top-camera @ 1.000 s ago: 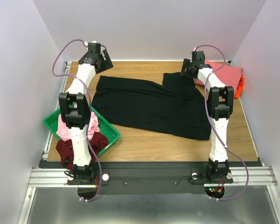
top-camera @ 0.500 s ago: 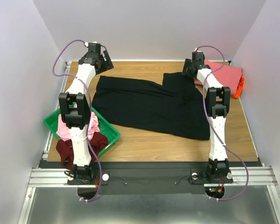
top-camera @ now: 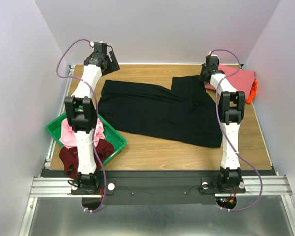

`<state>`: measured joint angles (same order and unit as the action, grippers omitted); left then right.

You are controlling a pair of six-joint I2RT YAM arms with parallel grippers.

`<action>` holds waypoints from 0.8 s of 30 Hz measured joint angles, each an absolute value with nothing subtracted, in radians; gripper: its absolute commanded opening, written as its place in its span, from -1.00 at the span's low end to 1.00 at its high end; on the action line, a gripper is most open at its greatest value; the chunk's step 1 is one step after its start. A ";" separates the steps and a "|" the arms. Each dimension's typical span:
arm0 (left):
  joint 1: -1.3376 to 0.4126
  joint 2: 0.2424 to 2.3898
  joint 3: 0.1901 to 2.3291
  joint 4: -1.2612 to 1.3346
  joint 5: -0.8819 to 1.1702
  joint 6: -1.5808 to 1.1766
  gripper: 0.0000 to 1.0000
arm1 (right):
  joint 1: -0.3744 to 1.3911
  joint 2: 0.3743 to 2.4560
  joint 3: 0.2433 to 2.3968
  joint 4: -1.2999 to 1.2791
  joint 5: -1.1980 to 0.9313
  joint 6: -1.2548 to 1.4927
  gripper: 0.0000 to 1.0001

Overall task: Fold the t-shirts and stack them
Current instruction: Fold the tshirt

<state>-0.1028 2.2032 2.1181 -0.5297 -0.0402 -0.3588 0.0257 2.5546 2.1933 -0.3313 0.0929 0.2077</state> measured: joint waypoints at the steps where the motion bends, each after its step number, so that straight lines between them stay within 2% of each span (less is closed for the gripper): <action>1: -0.103 2.228 2.152 -0.533 -0.050 -0.358 0.81 | 0.022 2.553 2.190 -0.330 0.088 0.215 -0.91; 2: -0.103 2.257 2.191 -0.538 -0.063 -0.357 0.81 | 0.018 2.551 2.184 -0.326 0.076 0.222 -0.99; 11: -0.103 2.452 2.273 -0.548 -0.133 -0.358 0.79 | 0.015 2.473 2.055 -0.306 -0.028 0.266 -0.99; 24: -0.099 2.488 2.273 -0.507 -0.259 -0.360 0.78 | 0.033 2.332 1.836 -0.309 -0.134 0.281 -0.99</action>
